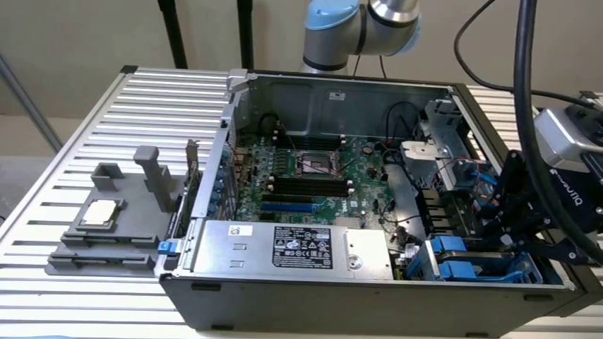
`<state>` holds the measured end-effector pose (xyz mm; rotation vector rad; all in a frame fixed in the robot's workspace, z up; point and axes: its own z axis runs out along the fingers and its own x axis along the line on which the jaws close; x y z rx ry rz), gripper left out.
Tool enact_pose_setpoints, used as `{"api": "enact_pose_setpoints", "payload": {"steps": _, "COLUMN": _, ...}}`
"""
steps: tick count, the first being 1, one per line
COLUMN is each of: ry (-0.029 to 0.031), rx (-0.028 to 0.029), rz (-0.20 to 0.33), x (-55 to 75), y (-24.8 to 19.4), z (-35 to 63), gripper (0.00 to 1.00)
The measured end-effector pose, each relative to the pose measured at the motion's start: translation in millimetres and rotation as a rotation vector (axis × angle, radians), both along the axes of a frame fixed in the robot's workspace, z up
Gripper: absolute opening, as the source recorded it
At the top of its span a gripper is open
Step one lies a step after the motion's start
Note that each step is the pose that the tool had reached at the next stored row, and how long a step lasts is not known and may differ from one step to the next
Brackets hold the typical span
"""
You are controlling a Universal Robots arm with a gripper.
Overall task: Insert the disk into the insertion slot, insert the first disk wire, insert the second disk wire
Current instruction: 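Insert the first disk wire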
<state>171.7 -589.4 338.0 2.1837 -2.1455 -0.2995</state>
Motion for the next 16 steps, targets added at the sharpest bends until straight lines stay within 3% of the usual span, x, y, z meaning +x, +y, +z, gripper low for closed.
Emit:
{"api": "enact_pose_setpoints", "payload": {"steps": 8, "ry": 0.0090, "rx": -0.0148, "rz": -0.011, "x": 4.4, "y": 2.2, "z": -0.2, "gripper": 0.16}}
{"api": "enact_pose_setpoints", "payload": {"steps": 16, "ry": 0.0124, "rx": -0.0311, "rz": -0.012, "x": 4.9, "y": 2.7, "z": -1.5, "gripper": 0.16}}
